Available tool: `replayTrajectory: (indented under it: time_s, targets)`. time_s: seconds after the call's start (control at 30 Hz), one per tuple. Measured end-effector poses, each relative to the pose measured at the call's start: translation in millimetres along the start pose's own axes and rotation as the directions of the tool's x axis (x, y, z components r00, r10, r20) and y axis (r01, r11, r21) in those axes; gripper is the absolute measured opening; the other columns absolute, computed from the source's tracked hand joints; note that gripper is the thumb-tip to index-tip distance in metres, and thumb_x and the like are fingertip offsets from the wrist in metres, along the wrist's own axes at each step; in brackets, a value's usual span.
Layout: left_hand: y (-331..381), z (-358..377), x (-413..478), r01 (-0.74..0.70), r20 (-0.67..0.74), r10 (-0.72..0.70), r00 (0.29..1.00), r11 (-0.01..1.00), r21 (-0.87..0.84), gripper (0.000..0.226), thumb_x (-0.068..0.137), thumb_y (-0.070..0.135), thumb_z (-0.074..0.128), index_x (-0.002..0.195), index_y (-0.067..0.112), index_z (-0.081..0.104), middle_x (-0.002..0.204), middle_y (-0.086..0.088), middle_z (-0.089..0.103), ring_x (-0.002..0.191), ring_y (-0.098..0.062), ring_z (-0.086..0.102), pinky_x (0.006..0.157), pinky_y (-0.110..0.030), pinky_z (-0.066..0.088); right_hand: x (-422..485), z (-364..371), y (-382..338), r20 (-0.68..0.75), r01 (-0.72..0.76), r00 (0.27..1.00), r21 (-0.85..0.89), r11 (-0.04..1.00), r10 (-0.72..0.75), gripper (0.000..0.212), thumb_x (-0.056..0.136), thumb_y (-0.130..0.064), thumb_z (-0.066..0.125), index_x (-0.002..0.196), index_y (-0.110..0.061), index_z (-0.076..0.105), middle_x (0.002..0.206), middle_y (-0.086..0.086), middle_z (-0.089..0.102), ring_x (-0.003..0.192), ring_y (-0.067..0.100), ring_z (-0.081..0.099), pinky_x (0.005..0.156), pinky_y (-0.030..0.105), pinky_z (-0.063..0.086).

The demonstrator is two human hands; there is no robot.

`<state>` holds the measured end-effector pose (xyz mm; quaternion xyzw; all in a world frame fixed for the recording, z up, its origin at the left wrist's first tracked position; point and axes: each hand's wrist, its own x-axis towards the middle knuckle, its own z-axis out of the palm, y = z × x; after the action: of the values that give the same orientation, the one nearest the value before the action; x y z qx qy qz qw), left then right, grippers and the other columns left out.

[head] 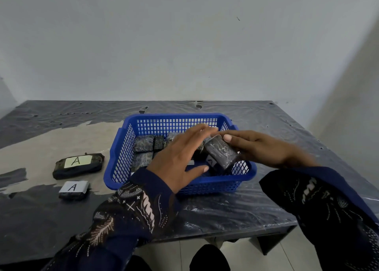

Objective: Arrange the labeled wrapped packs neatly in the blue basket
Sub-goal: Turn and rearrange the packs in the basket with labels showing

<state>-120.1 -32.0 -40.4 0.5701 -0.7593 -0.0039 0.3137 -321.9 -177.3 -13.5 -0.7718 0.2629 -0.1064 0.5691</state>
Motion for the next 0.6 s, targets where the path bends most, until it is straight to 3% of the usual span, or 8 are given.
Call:
replayTrajectory:
  time_s: [0.07, 0.17, 0.27, 0.33, 0.43, 0.5, 0.6]
  targets:
    - [0.9, -3.4, 8.5, -0.057, 0.02, 0.057, 0.998, 0.998, 0.01, 0.067, 0.087, 0.037, 0.064, 0.146, 0.034, 0.032, 0.15, 0.013, 0.036, 0.133, -0.007, 0.038, 0.103, -0.035, 0.044, -1.6, 6.6, 4.1, -0.027, -0.012, 1.0, 0.138, 0.99, 0.016, 0.042, 0.094, -0.04, 0.052, 0.13, -0.024, 0.064, 0.123, 0.01, 0.072, 0.113, 0.025, 0.068, 0.093, 0.041, 0.057]
    - [0.9, -5.7, 14.7, -0.063, 0.02, 0.063, 0.998, 0.998, -0.013, 0.058, 0.086, 0.049, 0.057, 0.139, 0.03, 0.046, 0.141, 0.011, 0.05, 0.122, 0.001, 0.045, 0.097, -0.032, 0.049, -5.2, 13.8, 4.1, -0.091, -0.007, 0.996, 0.129, 0.992, 0.019, 0.038, 0.099, -0.041, 0.047, 0.122, -0.021, 0.069, 0.114, 0.008, 0.075, 0.103, 0.02, 0.071, 0.082, 0.028, 0.059]
    - [0.2, -7.2, 16.6, -0.018, 0.028, 0.019, 0.999, 0.998, -0.053, 0.06, 0.085, 0.054, 0.055, 0.137, 0.027, 0.047, 0.136, 0.008, 0.053, 0.12, -0.007, 0.051, 0.097, -0.032, 0.049, -13.3, 15.8, 0.6, -0.148, 0.019, 0.989, 0.111, 0.994, -0.002, 0.044, 0.097, -0.051, 0.04, 0.123, -0.027, 0.067, 0.114, 0.006, 0.076, 0.104, 0.023, 0.073, 0.089, 0.033, 0.06]
    - [0.7, -8.9, 17.2, 0.06, 0.021, -0.058, 0.998, 0.994, -0.088, 0.06, 0.084, 0.055, 0.057, 0.135, 0.024, 0.049, 0.13, 0.008, 0.056, 0.113, -0.007, 0.054, 0.093, -0.031, 0.049, -20.5, 17.8, 0.6, -0.182, 0.113, 0.979, 0.095, 0.989, -0.095, 0.044, 0.098, -0.053, 0.046, 0.132, -0.029, 0.06, 0.123, 0.004, 0.071, 0.108, 0.026, 0.071, 0.092, 0.037, 0.059]
    - [3.1, -11.5, 18.9, 0.158, 0.007, -0.159, 0.987, 0.974, -0.162, 0.056, 0.084, 0.056, 0.051, 0.129, 0.022, 0.054, 0.118, 0.006, 0.063, 0.101, -0.007, 0.058, 0.087, -0.03, 0.051, -30.4, 24.7, 2.5, -0.188, 0.246, 0.949, -0.055, 0.968, -0.252, 0.052, 0.088, -0.028, 0.073, 0.137, -0.026, 0.053, 0.131, -0.002, 0.065, 0.109, 0.023, 0.071, 0.089, 0.033, 0.059]
    - [4.9, -11.4, 19.6, 0.176, 0.042, -0.172, 0.984, 0.973, -0.151, 0.057, 0.085, 0.059, 0.047, 0.127, 0.022, 0.055, 0.115, 0.007, 0.064, 0.098, -0.008, 0.06, 0.087, -0.032, 0.051, -31.1, 28.1, 5.8, -0.205, 0.256, 0.938, -0.13, 0.958, -0.278, 0.054, 0.083, -0.02, 0.076, 0.133, -0.022, 0.056, 0.126, -0.003, 0.067, 0.106, 0.022, 0.072, 0.088, 0.031, 0.059]
    - [7.1, -11.7, 19.1, 0.171, 0.037, -0.168, 0.985, 0.977, -0.126, 0.065, 0.08, 0.064, 0.054, 0.134, 0.029, 0.048, 0.129, 0.013, 0.054, 0.106, -0.005, 0.055, 0.09, -0.026, 0.045, -32.0, 26.7, 11.2, -0.226, 0.243, 0.938, -0.104, 0.964, -0.261, 0.052, 0.083, -0.02, 0.075, 0.132, -0.022, 0.057, 0.123, -0.001, 0.071, 0.105, 0.023, 0.073, 0.092, 0.037, 0.059]
